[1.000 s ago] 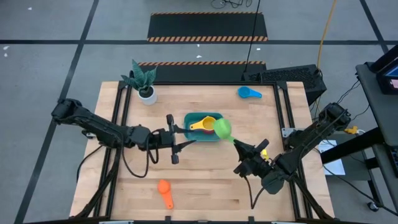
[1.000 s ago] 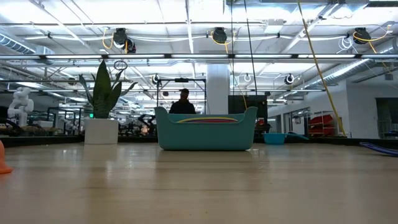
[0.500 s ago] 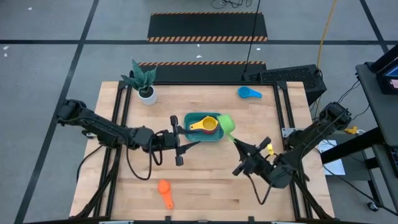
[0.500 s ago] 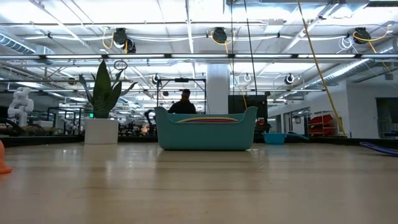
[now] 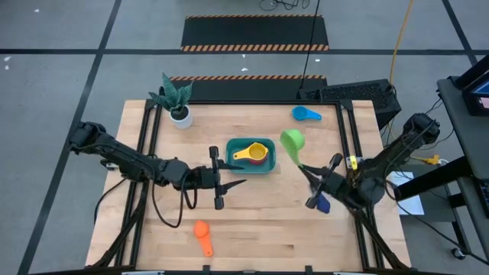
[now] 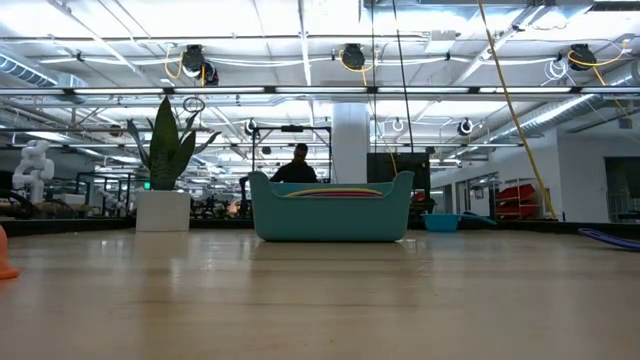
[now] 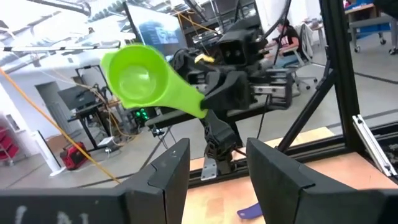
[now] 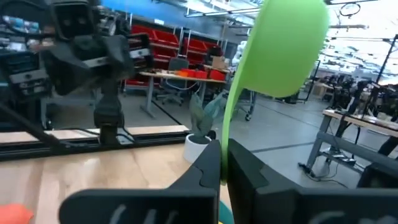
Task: Nest measuring cups in basket
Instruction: Stack the green measuring cup on top of the yellow measuring cup inside the light blue bin
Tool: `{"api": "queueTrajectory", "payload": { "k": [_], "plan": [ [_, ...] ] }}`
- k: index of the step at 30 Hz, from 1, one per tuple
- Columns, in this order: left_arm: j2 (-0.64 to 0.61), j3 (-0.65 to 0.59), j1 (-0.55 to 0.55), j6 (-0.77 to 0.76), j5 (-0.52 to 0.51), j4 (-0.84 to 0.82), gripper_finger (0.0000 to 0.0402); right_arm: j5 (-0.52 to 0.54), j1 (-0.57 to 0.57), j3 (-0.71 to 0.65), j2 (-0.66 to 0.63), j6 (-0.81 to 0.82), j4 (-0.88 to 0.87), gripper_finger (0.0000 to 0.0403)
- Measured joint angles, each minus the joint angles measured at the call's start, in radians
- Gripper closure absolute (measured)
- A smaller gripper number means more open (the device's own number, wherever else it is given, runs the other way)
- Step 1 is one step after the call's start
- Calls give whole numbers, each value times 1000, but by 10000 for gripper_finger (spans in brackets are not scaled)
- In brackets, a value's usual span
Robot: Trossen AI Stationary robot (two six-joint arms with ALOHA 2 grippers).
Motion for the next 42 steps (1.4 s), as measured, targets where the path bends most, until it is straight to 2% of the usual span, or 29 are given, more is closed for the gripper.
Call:
{"api": "queueTrajectory", "payload": {
  "k": [4, 6, 9, 13, 18, 23, 28, 31, 34, 37, 40, 42],
  "plan": [
    [0, 0, -1, 3, 0, 8, 241, -15, -2, -68, -22, -22, 139, 402],
    [0, 0, -5, 13, -2, 13, 241, -82, -13, -95, -23, -16, 217, 402],
    [0, 0, -19, 42, -3, 15, 241, -242, -40, -130, -23, 59, 294, 402],
    [0, 0, -53, 105, -45, 38, 240, -370, -75, -143, -22, 166, 293, 401],
    [0, 0, -104, 206, -90, 71, 240, -378, -105, -143, 9, 202, 291, 401],
    [7, 40, -118, 213, -194, 23, 240, -442, -167, -144, 56, 286, 292, 401],
    [81, 107, -124, 256, -246, -72, 240, -573, -210, -144, 87, 370, 299, 401],
    [148, 152, -126, 350, -246, -92, 238, -608, -217, -144, 87, 394, 299, 401],
    [222, 199, -136, 435, -246, -97, 221, -604, -217, -144, 86, 396, 298, 401],
    [285, 256, -140, 474, -249, -94, 186, -604, -217, -144, 86, 394, 294, 401],
    [339, 312, -132, 496, -304, -108, 145, -602, -217, -144, 87, 394, 281, 401],
    [367, 347, -122, 499, -377, -132, 124, -603, -217, -144, 86, 394, 277, 401]
  ]
}}
